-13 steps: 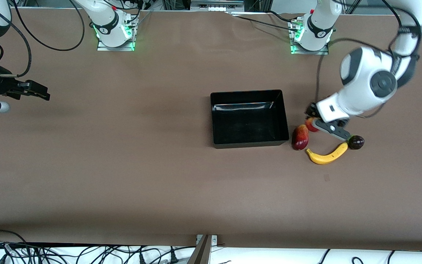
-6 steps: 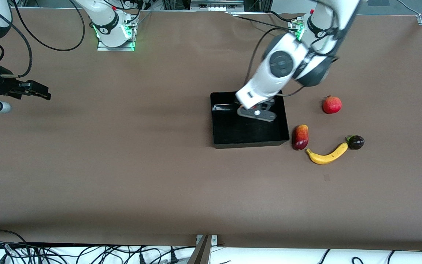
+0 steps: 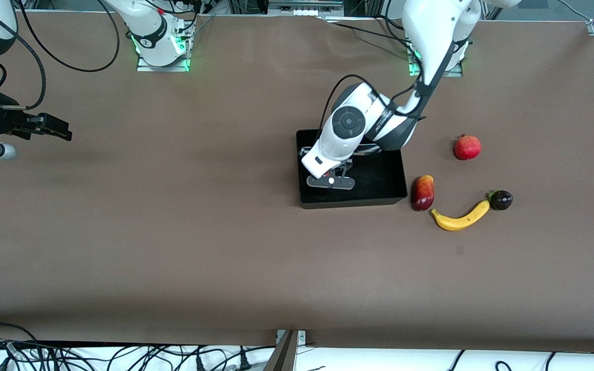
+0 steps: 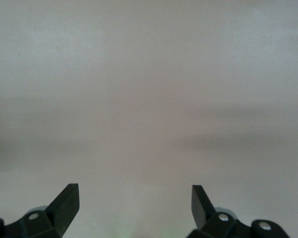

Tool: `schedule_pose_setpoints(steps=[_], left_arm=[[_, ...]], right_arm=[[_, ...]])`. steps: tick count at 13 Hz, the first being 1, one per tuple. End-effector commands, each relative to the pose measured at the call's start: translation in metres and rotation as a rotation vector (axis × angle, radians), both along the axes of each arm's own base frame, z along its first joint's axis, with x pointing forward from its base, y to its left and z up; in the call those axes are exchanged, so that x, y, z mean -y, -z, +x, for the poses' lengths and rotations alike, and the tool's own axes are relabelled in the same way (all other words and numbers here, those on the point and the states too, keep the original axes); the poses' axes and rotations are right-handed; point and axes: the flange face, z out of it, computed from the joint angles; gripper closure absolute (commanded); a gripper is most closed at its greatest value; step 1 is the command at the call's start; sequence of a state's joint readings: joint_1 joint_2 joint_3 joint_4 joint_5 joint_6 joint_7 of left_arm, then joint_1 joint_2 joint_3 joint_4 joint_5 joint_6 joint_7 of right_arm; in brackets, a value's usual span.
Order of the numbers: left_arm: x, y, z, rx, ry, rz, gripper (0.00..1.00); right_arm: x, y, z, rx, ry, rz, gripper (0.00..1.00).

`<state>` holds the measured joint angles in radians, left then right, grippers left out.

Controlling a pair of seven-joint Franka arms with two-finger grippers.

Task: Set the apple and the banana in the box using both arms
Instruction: 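Carry the red apple into the black box with the left gripper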

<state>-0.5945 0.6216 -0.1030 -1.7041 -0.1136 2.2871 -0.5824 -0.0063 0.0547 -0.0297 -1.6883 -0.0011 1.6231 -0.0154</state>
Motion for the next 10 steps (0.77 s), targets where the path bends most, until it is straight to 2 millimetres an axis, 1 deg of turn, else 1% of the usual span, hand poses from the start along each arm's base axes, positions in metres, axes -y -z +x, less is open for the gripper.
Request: schedule_pose_setpoints(steps=[1,2,3,4,5,6,7,8,9,10], left_arm=[[0.02,0.02,-0.012,-0.015,0.014,0.018,1.0],[0.026,0.026,-0.016,-0.005,0.02,0.009,1.0],[0.028,0.028,-0.016,0.002,0.024,0.006,1.0],[0.027,0.029,-0.016,0.001,0.033,0.007,0.72],[0.02,0.028,-0.011,0.009,0.028,0.013,0.01],[0.015,0.018,-0.007,0.021,0.023,0.013,0.0],[0.01,0.003,-0.002,0.028,0.014,0.008,0.0],[-0.002,-0.015,0.007,0.029,-0.004,0.009,0.0],[-0.024,-0.035,0.02,0.012,-0.032,0.02,0.0],[-0.051,-0.055,0.033,-0.006,-0.015,0.025,0.0]], right_arm=[[-0.001,-0.004,-0.001,-0.004,0.001,0.019,0.0],[-0.001,-0.004,-0.001,-0.004,0.001,0.019,0.0],[0.0,-0.004,-0.001,-0.002,0.001,0.018,0.0],[0.0,-0.003,-0.002,-0.008,0.001,0.018,0.0],[0.0,-0.003,-0.002,-0.013,0.001,0.018,0.0],[-0.001,-0.003,-0.002,-0.013,-0.001,0.019,0.0],[-0.001,-0.003,-0.002,-0.013,-0.001,0.019,0.0],[-0.001,-0.004,-0.002,-0.011,-0.001,0.018,0.0],[0.0,-0.004,-0.002,-0.01,0.001,0.018,0.0],[0.0,-0.004,-0.002,-0.011,0.001,0.018,0.0]])
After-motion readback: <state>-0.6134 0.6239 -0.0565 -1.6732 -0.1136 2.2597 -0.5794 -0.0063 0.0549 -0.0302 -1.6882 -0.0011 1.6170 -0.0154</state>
